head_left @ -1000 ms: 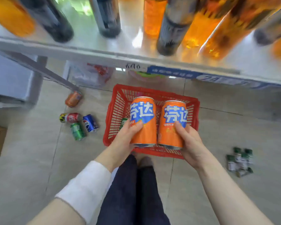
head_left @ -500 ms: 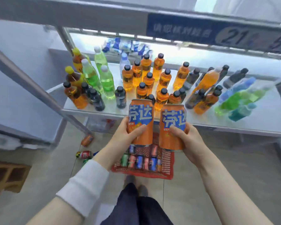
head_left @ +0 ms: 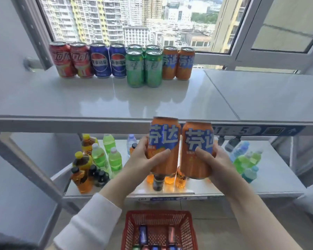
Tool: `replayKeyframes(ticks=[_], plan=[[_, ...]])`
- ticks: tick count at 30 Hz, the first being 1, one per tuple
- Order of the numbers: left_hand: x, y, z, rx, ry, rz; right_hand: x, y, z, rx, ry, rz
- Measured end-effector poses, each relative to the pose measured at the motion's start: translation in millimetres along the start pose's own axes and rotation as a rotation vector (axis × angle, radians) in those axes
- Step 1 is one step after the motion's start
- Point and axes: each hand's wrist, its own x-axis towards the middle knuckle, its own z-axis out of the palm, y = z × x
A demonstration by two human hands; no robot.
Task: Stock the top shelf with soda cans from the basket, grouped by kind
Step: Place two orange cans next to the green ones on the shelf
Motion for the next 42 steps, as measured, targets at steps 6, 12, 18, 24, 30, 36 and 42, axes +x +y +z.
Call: replayKeyframes(ticks=[6,12,18,24,30,36,42], plan=[[39.7,44.1,9.1,0.043,0.002,0.097,29.6,-42.1,-10.6,-0.015,0.011,-0.082],[97.1,68.9,22.1,0.078,0.079,0.148,80.1,-70.3,-35.3,-0.026,-0.005,-0.155],[154.3,76.9,32.2,0.158,0.215,0.159,142.0,-88.2,-69.7,-0.06,-0.083,-0.211],[203.2,75.7,49.2,0.168,0.32,0.167,194.8,-97.1,-103.1,-0.127,-0.102,-0.23],[234.0,63.7,51.7,0.225,0.407,0.197,232.3,-95.2,-107.2,-0.204,-0.106,-0.227],[255.9,57.2,42.3,0.251,0.363,0.195,256.2,-93.8,-101.4,-0.255,-0.125,-0.196],[267.9,51.9,36.3,0.276,0.359,0.193,273.2,-93.9,-101.2,-0.275,-0.136,-0.186]])
